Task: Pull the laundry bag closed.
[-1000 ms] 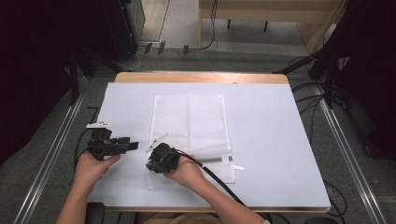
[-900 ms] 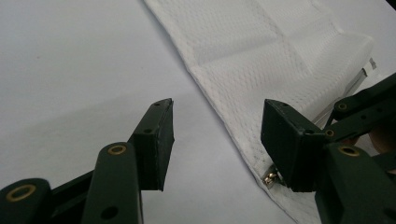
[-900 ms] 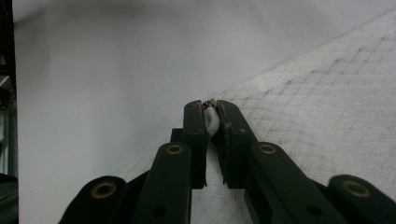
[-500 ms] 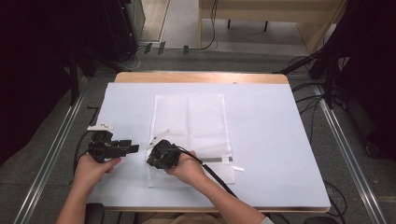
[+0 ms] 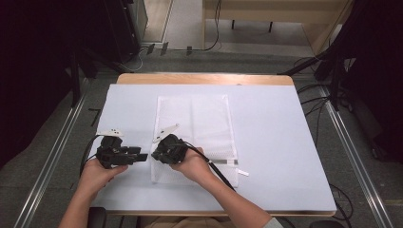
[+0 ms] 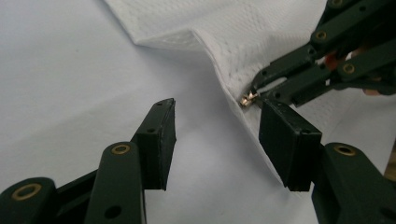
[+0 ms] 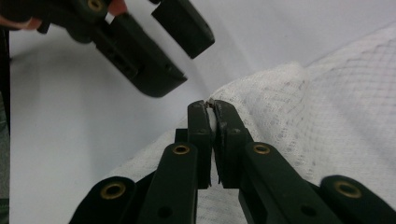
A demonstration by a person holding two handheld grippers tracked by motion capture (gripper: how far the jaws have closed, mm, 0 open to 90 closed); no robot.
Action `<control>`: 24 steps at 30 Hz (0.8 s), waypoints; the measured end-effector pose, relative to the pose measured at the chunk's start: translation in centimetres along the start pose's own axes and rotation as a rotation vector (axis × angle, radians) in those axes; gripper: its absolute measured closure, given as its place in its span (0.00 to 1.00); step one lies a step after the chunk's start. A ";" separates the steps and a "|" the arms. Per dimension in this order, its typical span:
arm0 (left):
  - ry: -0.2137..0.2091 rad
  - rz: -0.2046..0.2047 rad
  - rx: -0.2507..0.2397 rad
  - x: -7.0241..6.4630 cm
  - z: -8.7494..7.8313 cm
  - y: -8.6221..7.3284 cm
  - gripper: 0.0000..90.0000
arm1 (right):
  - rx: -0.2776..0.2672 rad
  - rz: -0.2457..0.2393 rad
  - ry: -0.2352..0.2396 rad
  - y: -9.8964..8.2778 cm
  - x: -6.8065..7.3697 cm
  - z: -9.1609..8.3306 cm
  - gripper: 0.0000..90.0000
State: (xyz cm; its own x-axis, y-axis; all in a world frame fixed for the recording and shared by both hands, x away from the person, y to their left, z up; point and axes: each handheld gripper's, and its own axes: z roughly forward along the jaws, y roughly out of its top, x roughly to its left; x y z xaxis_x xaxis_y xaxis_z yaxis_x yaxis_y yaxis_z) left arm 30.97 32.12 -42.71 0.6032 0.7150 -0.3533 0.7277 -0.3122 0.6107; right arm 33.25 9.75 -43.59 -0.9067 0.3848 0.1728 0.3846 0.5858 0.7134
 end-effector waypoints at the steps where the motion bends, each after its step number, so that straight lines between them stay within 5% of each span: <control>1: -0.010 0.000 0.000 -0.1 0.1 0.0 0.52 | -0.003 0.003 -0.001 0.1 -0.1 -0.2 0.98; 14: -0.057 0.058 0.080 -1.1 1.4 0.1 0.52 | -0.032 -0.003 0.018 0.9 0.1 -1.3 0.98; 24: -0.079 0.077 0.111 -1.3 2.0 0.1 0.66 | -0.032 -0.024 0.076 0.9 0.7 -1.7 0.98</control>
State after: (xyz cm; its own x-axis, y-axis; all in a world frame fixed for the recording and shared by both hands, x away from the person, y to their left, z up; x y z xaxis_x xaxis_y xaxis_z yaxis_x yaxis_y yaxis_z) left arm 30.89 29.89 -43.58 0.6793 0.6360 -0.3662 0.7074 -0.4347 0.5573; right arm 32.68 9.36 -41.67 -0.9266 0.3147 0.2059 0.3581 0.5709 0.7388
